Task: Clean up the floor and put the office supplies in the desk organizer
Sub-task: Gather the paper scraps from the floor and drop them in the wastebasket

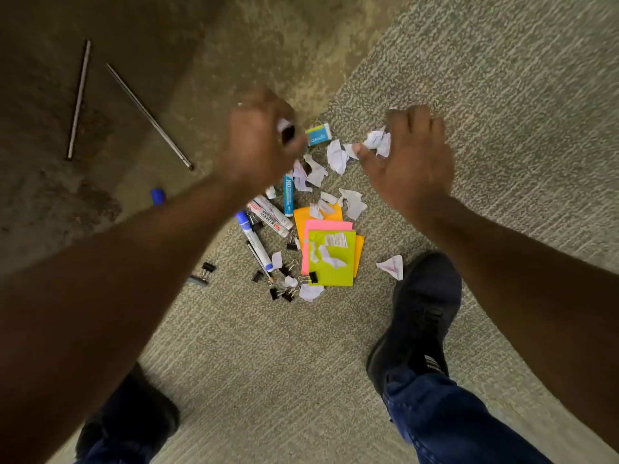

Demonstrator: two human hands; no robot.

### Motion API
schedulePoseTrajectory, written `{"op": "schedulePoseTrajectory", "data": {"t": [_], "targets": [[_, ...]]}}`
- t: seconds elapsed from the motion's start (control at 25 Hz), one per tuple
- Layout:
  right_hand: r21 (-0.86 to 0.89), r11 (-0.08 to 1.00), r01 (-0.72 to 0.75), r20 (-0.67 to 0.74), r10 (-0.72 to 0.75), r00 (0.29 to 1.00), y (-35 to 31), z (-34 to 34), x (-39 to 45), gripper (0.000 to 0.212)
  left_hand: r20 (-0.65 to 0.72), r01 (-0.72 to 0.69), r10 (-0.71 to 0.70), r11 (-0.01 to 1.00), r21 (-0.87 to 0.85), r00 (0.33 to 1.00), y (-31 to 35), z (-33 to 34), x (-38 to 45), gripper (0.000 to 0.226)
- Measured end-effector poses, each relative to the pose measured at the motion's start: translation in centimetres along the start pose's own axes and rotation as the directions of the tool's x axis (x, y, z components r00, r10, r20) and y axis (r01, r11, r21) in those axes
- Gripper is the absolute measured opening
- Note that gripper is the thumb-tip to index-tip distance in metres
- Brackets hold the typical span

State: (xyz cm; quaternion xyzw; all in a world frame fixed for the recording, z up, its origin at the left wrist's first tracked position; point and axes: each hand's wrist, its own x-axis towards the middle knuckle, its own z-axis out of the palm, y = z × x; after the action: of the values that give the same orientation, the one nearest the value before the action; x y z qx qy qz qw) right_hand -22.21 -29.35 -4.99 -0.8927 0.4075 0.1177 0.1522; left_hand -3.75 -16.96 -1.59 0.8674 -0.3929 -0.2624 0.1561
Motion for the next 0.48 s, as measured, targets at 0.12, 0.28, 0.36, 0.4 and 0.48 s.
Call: {"op": "schedulePoseTrajectory", "data": {"t": [0.12,0.28,0.36,0.4,0.48], "targets": [[-0.016,0.998,0.066,0.082,-0.065,0.995,-1.1,0.8,-1.3,0.066,0.289,-0.204,0.163,0.971,0.12,0.943,1.5,3.1,-2.8,0.042],[-0.002,0.967,0.254,0.12,-0.251,0.96,-2.6,1.8,-2.3,0.055,0.357,-0.235,0.12,0.924,0.3,0.926,1.4,4.8,-3.5,0.036],[0.013,0.96,0.28,0.127,-0.28,0.952,-2.9,2.0,-2.3,0.043,0.362,-0.292,0.169,0.901,0.32,0.917,1.0,4.9,-3.3,0.034],[0.027,0.961,0.274,0.13,-0.275,0.953,-3.1,2.1,-2.1,0.037,0.358,-0.308,0.186,0.896,0.321,0.915,0.7,4.9,-3.1,0.031],[0.065,0.964,0.257,0.134,-0.263,0.955,-3.6,2.0,-1.3,0.025,0.37,-0.334,0.205,0.884,0.329,0.906,0.4,5.1,-2.8,0.021]]}}
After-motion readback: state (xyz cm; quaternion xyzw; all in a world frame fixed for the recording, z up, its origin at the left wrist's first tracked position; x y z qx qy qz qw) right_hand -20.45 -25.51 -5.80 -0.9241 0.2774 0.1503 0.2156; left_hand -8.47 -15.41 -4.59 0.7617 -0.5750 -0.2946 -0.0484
